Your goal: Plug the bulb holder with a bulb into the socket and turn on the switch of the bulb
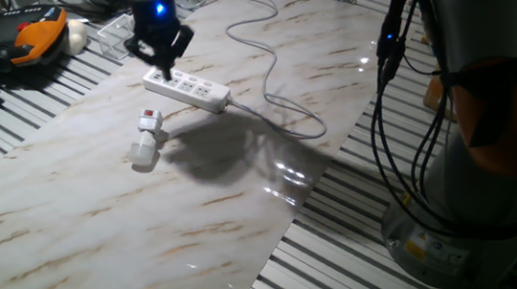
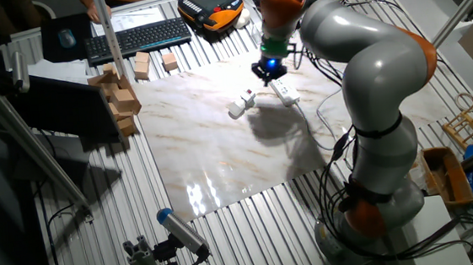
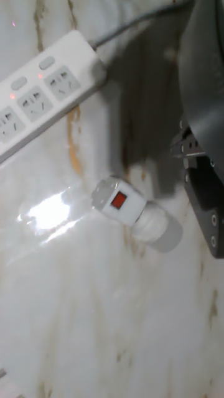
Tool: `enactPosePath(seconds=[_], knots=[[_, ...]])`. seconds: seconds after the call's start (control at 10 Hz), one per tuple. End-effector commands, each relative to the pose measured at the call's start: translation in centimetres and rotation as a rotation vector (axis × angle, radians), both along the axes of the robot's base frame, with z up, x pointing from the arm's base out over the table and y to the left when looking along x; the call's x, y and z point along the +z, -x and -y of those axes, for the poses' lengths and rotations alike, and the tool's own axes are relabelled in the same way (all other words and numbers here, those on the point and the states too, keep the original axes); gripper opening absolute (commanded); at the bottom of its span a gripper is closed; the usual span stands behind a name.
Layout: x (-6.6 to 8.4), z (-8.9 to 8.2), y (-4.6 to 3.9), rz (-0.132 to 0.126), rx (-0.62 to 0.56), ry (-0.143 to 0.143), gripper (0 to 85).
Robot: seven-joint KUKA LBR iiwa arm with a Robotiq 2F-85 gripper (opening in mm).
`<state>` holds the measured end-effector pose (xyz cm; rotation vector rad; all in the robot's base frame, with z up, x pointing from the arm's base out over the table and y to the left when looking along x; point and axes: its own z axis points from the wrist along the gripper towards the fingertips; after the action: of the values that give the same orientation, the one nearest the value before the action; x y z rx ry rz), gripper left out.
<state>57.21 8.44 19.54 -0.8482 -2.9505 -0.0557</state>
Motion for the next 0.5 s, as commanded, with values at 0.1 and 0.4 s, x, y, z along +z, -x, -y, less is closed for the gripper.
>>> enactPosePath(seconds=[0.1,0.4], knots=[[-0.3,-0.9,-0.15,-0.007,-0.816,0.002,17.0],[-1.4,-1.4,-0.49,0.039,-0.923,0.030,34.0]])
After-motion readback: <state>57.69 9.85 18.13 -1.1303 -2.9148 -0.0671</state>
